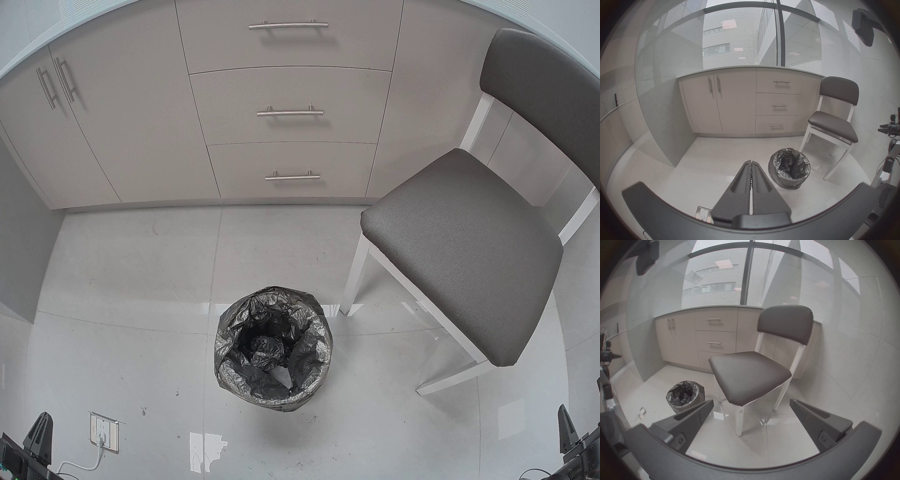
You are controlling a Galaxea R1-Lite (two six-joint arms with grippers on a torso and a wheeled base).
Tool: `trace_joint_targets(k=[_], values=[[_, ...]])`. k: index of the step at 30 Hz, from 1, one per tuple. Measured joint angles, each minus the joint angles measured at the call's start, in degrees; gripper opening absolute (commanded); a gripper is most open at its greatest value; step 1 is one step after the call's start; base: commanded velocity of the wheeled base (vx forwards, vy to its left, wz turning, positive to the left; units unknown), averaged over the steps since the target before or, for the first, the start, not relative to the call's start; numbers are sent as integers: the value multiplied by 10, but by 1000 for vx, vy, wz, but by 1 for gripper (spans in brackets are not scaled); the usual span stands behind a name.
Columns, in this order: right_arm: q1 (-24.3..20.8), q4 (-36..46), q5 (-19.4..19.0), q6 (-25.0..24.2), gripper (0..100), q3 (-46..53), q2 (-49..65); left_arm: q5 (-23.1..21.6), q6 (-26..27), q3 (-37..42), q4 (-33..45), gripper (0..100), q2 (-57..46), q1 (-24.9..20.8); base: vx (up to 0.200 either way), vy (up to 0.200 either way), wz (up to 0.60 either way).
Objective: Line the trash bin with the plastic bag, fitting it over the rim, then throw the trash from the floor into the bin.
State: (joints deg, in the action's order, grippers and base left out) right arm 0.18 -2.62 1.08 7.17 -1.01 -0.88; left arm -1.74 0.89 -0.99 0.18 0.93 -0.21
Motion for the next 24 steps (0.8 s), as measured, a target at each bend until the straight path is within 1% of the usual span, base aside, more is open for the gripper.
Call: trace_joint_targets(k=[3, 5, 6, 8, 10, 11, 12, 14, 15, 17, 18, 22, 24], values=[[0, -1, 5, -45, 100, 0, 0, 0, 0, 0, 0, 0, 0, 0, 0, 0, 0], [0, -1, -5, -64, 100, 0, 0, 0, 0, 0, 0, 0, 0, 0, 0, 0, 0], [0, -1, -18, -68, 100, 0, 0, 0, 0, 0, 0, 0, 0, 0, 0, 0, 0], [0, 0, -56, -68, 100, 0, 0, 0, 0, 0, 0, 0, 0, 0, 0, 0, 0], [0, 4, -107, -66, 100, 0, 0, 0, 0, 0, 0, 0, 0, 0, 0, 0, 0], [0, 5, -125, -65, 100, 0, 0, 0, 0, 0, 0, 0, 0, 0, 0, 0, 0], [0, 5, -139, -62, 100, 0, 0, 0, 0, 0, 0, 0, 0, 0, 0, 0, 0], [0, 6, -152, -59, 100, 0, 0, 0, 0, 0, 0, 0, 0, 0, 0, 0, 0], [0, 7, -151, -59, 100, 0, 0, 0, 0, 0, 0, 0, 0, 0, 0, 0, 0], [0, 10, -136, -61, 100, 0, 0, 0, 0, 0, 0, 0, 0, 0, 0, 0, 0], [0, 11, -121, -62, 100, 0, 0, 0, 0, 0, 0, 0, 0, 0, 0, 0, 0], [0, 17, -31, -64, 100, 0, 0, 0, 0, 0, 0, 0, 0, 0, 0, 0, 0], [0, 20, -10, -64, 100, 0, 0, 0, 0, 0, 0, 0, 0, 0, 0, 0, 0]])
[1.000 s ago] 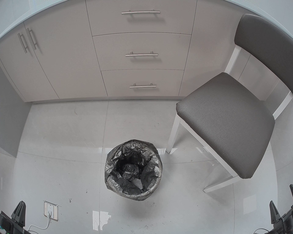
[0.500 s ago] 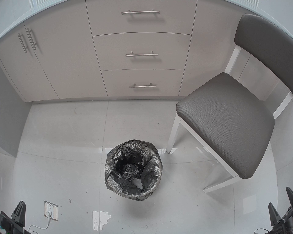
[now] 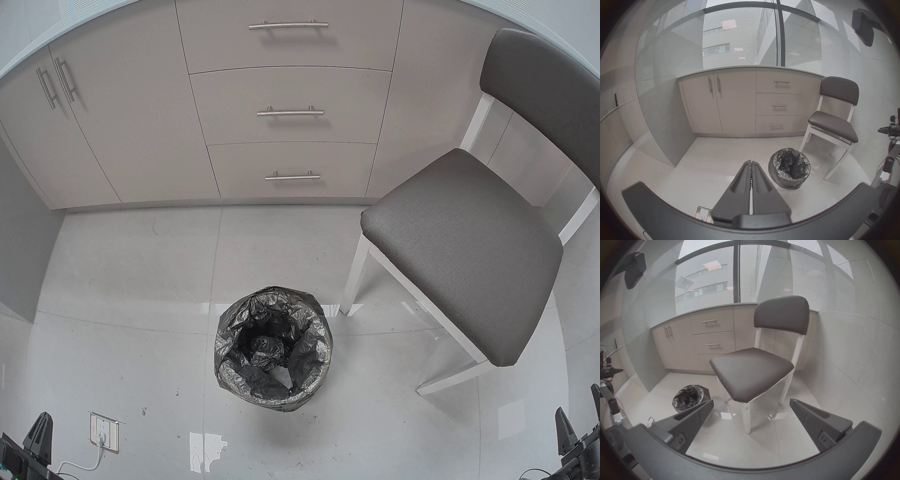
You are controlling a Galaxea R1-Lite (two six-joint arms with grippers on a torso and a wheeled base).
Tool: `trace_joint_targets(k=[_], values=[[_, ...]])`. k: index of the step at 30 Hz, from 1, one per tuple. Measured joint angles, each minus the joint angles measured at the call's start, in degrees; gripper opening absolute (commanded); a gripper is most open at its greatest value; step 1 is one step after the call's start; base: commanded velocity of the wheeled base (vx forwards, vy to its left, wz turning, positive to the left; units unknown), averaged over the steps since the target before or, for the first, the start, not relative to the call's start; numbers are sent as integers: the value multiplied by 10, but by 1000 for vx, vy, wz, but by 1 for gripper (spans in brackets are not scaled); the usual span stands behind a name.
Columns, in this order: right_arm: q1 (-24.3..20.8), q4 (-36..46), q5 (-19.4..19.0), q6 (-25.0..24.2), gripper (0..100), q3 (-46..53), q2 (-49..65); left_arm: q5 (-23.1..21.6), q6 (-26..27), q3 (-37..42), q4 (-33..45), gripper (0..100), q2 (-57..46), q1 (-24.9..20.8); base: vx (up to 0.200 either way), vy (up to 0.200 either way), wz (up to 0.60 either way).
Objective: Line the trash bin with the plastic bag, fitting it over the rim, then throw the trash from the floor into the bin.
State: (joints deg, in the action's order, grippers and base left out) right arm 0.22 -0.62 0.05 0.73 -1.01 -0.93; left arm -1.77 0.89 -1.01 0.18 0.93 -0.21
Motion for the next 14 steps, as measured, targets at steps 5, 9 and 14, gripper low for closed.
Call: trace_joint_targets(k=[5, 9, 14], values=[[0, 4, 4, -5, 100, 0, 0, 0, 0, 0, 0, 0, 0, 0, 0, 0, 0], [0, 4, 4, -5, 100, 0, 0, 0, 0, 0, 0, 0, 0, 0, 0, 0, 0], [0, 3, 4, -5, 100, 0, 0, 0, 0, 0, 0, 0, 0, 0, 0, 0, 0]])
